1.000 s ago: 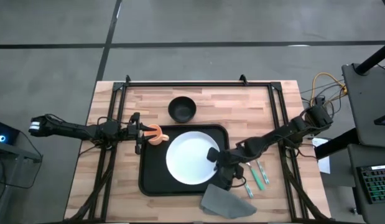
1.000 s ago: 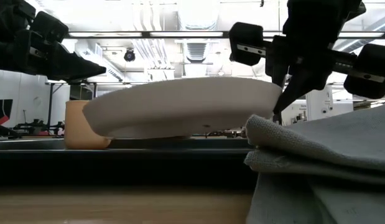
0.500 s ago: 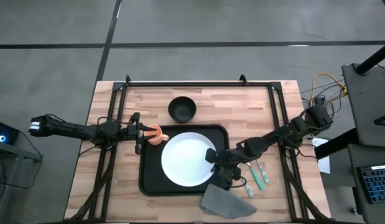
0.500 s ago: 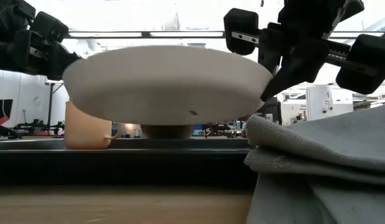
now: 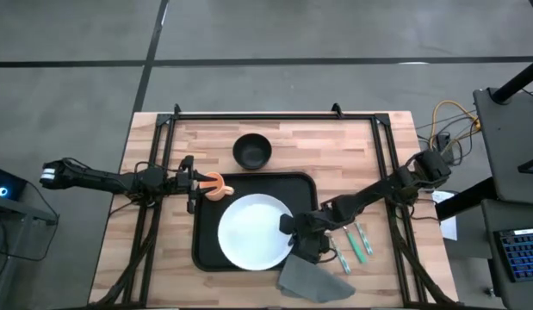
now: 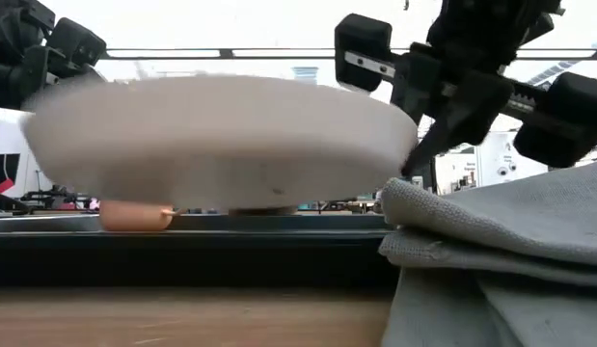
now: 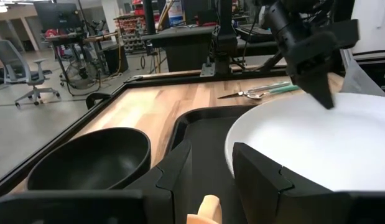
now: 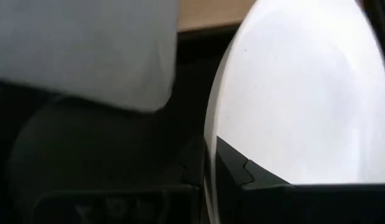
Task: Set up tray
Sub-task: Put the plate to the bottom of the mug on the serving tray
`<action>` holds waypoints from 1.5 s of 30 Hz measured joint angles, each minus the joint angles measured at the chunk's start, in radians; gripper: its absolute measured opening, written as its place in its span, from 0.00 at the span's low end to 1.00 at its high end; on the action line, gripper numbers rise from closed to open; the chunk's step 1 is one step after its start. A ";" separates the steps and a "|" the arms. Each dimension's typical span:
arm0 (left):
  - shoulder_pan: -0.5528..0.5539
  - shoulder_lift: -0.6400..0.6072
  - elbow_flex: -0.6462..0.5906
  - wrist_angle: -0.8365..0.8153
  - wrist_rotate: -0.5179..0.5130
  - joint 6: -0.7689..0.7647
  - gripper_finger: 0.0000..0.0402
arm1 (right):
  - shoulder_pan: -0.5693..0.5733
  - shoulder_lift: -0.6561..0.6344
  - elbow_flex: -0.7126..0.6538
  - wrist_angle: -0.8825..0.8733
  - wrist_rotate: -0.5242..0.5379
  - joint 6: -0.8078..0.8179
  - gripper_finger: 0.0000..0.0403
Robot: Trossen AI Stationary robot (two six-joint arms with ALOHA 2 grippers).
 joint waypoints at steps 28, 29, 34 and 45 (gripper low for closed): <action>0.000 0.011 0.000 0.000 0.000 0.000 0.25 | -0.056 0.124 0.188 -0.120 -0.078 -0.158 0.02; 0.000 0.011 0.001 0.000 0.000 0.000 0.25 | -0.057 0.124 0.188 -0.120 -0.079 -0.163 0.02; 0.000 0.011 0.000 0.000 0.000 0.000 0.25 | -0.059 0.124 0.189 -0.101 -0.099 -0.181 0.02; 0.000 0.011 0.000 0.000 0.000 0.000 0.25 | -0.088 0.125 0.189 -0.060 -0.114 -0.227 0.02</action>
